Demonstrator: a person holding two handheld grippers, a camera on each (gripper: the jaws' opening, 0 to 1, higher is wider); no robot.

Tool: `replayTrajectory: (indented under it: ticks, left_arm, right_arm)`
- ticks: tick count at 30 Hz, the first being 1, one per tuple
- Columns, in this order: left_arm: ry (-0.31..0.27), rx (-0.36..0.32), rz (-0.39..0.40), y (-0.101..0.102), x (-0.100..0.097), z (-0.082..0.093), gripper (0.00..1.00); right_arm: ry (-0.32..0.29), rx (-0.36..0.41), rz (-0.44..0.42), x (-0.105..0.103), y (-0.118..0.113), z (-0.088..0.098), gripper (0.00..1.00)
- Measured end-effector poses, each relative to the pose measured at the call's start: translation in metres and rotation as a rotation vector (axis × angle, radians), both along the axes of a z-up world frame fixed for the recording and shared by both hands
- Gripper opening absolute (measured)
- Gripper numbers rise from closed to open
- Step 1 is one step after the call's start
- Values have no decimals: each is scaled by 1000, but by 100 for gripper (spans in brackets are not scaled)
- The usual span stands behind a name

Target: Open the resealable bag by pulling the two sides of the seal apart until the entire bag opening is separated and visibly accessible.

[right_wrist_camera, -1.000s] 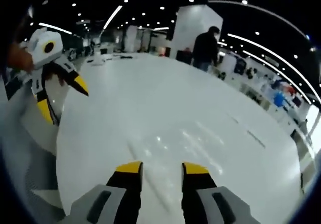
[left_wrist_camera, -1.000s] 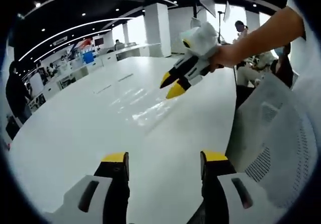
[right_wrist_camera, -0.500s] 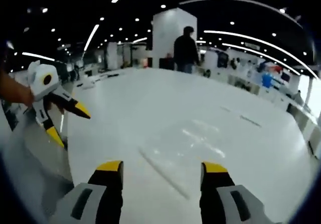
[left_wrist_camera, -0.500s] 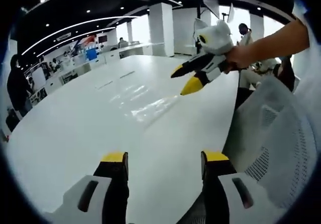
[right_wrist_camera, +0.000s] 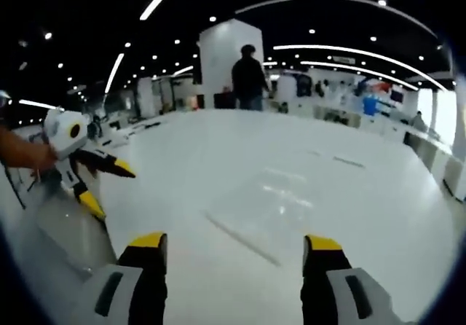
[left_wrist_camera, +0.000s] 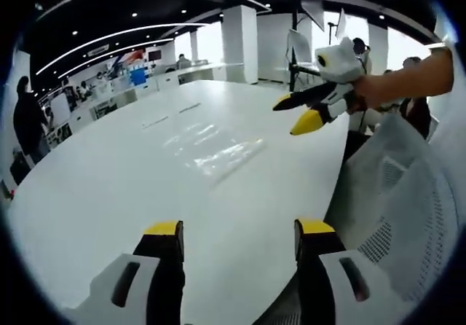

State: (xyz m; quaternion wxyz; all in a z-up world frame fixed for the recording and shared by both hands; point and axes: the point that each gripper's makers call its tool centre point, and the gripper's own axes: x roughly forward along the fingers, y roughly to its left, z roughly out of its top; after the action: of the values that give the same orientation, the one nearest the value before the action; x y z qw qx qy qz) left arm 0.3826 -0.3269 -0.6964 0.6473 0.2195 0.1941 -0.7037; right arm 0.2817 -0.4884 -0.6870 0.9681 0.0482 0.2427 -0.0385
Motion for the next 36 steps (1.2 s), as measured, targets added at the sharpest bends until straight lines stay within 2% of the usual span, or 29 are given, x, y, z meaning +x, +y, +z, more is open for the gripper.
replayTrajectory:
  ticks: [4,7,11,12,17,19,27,36]
  left_arm:
    - [26,0,10,1,0,0,64]
    - [34,-2,14,2,-1,1,67]
    - [42,6,24,3,-1,-1,83]
    - [48,16,56,5,2,-4,86]
    - [57,10,122,6,11,-2,99]
    - [71,19,135,7,14,-3,100]
    - [92,30,159,15,15,-3,100]
    - [80,56,136,16,10,-8,99]
  right_arm:
    - [-7,16,-29,-6,2,0,78]
    - [-3,14,-21,-8,9,-1,82]
    - [6,2,-10,-10,13,-2,89]
    - [9,-3,2,-12,20,-3,90]
    - [8,13,-8,-14,23,-5,97]
    - [13,26,-19,-16,24,-6,100]
    - [14,38,-63,-26,20,-6,100]
    - [32,28,-65,-31,16,-9,100]
